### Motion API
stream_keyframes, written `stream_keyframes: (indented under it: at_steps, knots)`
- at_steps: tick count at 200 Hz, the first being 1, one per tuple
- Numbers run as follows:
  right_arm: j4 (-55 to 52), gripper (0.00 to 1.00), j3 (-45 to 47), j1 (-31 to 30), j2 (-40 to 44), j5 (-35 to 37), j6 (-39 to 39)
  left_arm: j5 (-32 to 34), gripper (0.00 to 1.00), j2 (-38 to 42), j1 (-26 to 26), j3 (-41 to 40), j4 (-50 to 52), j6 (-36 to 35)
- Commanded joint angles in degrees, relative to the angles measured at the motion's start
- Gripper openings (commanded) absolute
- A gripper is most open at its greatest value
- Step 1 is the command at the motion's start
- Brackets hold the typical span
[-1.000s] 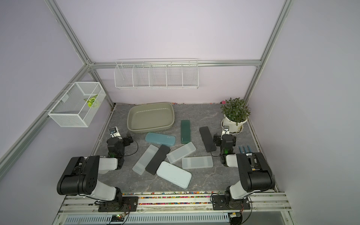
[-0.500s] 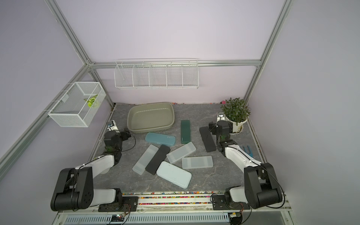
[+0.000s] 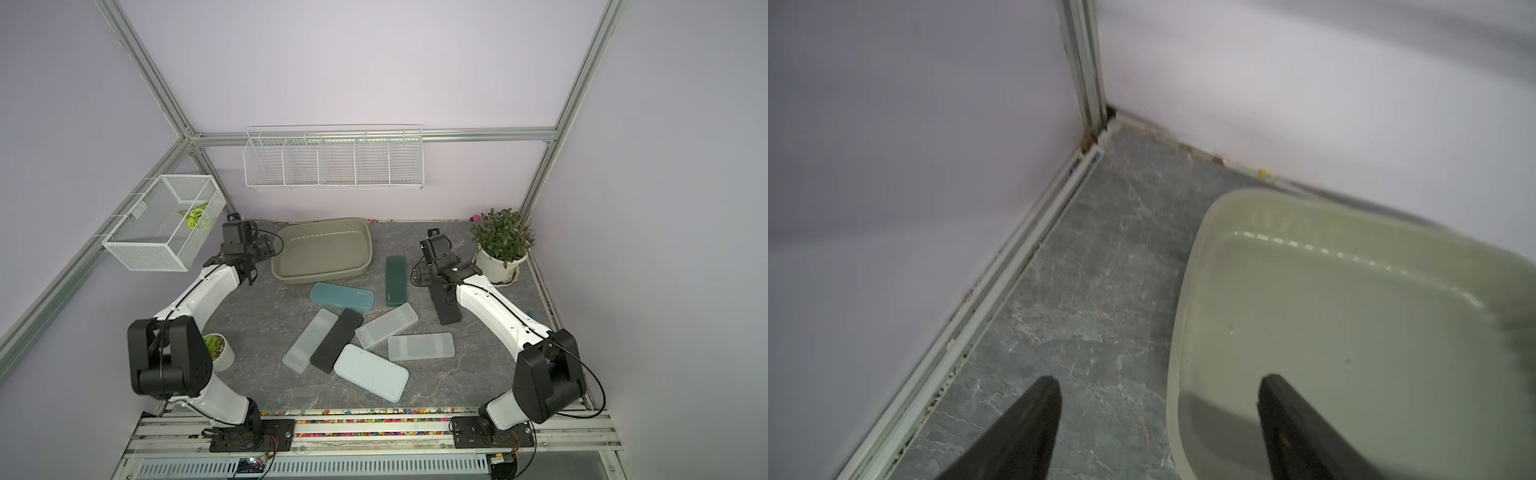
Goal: Put the pencil case into the storage box
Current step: Move the storage box to the center of the board.
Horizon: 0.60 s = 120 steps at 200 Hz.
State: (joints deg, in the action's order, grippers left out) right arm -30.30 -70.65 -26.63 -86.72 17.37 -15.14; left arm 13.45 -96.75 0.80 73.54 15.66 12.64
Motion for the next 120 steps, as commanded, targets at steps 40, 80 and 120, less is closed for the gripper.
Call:
stream_keyframes:
  at_steps: [40, 80, 120]
  knots:
    - [-8.9, 0.99, -4.5, -2.4, -1.4, -5.9, -2.4, -2.6, 0.75, -15.2, -1.6, 15.3, 13.5, 3.4]
    - [-11.0, 0.99, -5.4, -2.4, -2.5, -2.8, -2.4, -7.0, 0.72, -23.5, -3.1, 23.5, 17.8, 2.6]
    - [-13.3, 0.99, -7.2, -2.4, -4.7, -0.8, -2.5, -11.0, 0.62, -29.8, -3.2, 30.2, 21.1, 0.1]
